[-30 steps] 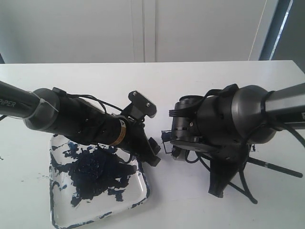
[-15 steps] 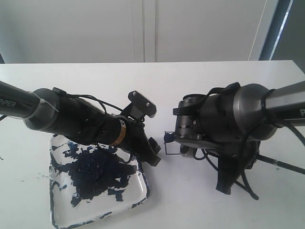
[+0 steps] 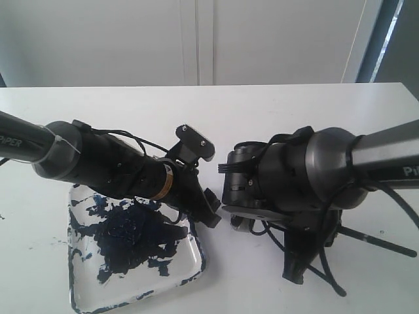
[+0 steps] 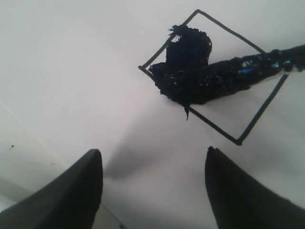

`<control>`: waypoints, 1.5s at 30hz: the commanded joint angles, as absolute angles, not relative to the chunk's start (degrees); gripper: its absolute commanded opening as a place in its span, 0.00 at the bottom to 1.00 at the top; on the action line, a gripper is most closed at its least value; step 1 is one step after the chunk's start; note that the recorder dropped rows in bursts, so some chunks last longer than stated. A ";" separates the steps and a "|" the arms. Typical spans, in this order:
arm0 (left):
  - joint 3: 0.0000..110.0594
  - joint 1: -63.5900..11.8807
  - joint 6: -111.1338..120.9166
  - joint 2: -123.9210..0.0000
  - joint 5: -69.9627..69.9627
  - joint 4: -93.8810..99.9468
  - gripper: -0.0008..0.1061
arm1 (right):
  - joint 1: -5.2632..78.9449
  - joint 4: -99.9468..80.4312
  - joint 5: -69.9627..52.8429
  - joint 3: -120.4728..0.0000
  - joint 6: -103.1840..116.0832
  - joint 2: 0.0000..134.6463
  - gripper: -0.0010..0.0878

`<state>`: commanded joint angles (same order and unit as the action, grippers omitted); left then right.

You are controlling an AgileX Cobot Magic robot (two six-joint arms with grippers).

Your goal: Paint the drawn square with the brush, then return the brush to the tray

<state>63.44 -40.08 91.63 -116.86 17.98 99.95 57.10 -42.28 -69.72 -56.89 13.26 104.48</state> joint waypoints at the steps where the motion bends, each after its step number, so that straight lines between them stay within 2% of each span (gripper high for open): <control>1: 63.44 -40.08 91.63 -116.86 17.98 99.95 0.62 | 57.10 -42.77 -69.84 -56.63 13.26 104.48 0.01; 21: 63.44 -40.08 92.75 -116.86 18.37 99.95 0.62 | 52.53 -45.08 -69.96 -53.62 16.93 104.48 0.01; 37: 63.44 -40.08 92.75 -116.86 18.37 99.95 0.62 | 58.77 -39.87 -69.96 -53.62 13.66 103.79 0.01; 45: 63.44 -40.08 92.98 -116.86 18.47 99.95 0.62 | 58.77 -40.57 -69.96 -53.57 13.02 103.79 0.01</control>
<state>63.44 -40.08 92.98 -116.86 18.47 99.95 58.77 -40.57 -69.96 -53.57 13.02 103.79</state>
